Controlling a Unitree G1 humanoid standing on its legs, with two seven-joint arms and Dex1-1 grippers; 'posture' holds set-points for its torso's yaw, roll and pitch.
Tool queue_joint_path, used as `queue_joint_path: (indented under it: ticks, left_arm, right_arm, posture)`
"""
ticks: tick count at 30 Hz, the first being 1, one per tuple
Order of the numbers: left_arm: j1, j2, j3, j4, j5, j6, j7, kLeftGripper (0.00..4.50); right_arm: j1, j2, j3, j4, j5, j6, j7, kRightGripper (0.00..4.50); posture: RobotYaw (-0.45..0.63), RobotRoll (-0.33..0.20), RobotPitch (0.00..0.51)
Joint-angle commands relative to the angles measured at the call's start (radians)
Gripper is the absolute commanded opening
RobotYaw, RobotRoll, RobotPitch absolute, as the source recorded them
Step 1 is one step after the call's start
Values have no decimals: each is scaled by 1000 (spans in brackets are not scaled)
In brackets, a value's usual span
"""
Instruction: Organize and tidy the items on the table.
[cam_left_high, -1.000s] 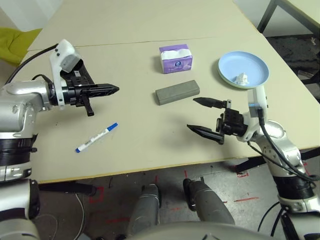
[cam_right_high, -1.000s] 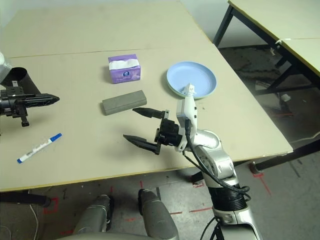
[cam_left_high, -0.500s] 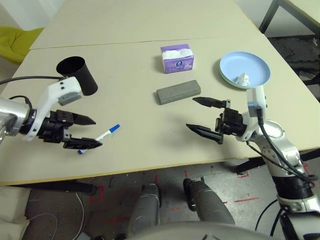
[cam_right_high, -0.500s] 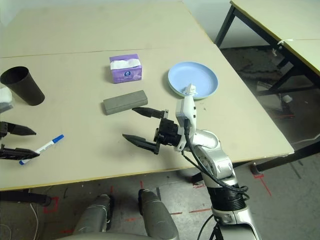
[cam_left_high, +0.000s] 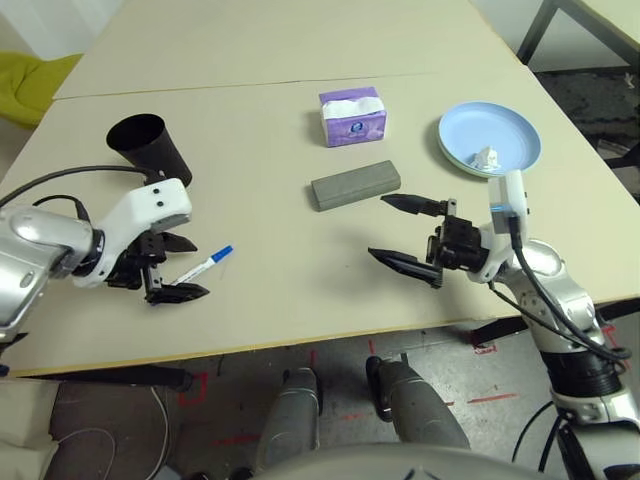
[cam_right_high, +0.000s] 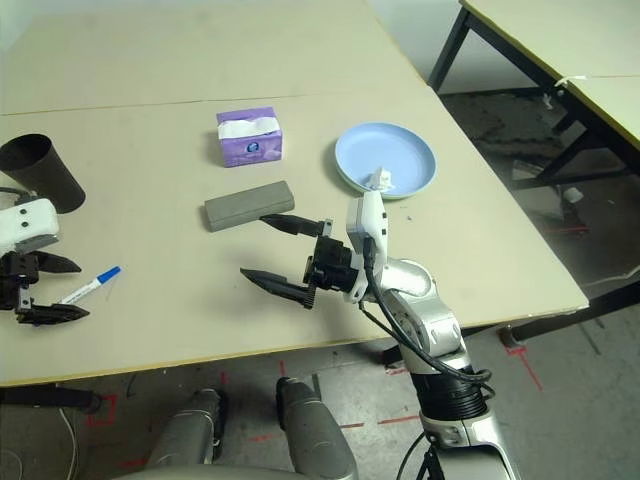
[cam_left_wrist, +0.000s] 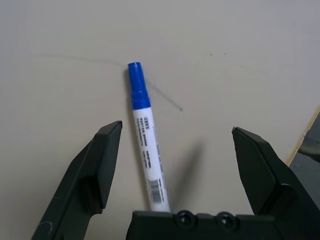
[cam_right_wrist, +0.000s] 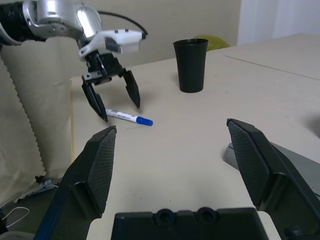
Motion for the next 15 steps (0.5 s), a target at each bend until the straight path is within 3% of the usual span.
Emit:
queue_joint_path:
  ticks: [1, 15]
  left_arm:
    - [8, -15, -28, 34, 45, -35, 20, 4474]
    - [56, -102, -48, 154, 139, -187, 79, 4474]
  right_arm:
    - [-11, -11, -2, -13, 1, 9, 3, 4500]
    - [-27, -6, 2, -25, 7, 23, -8, 4500]
  posture:
    - [-92, 0, 173]
    - [-88, 0, 178]
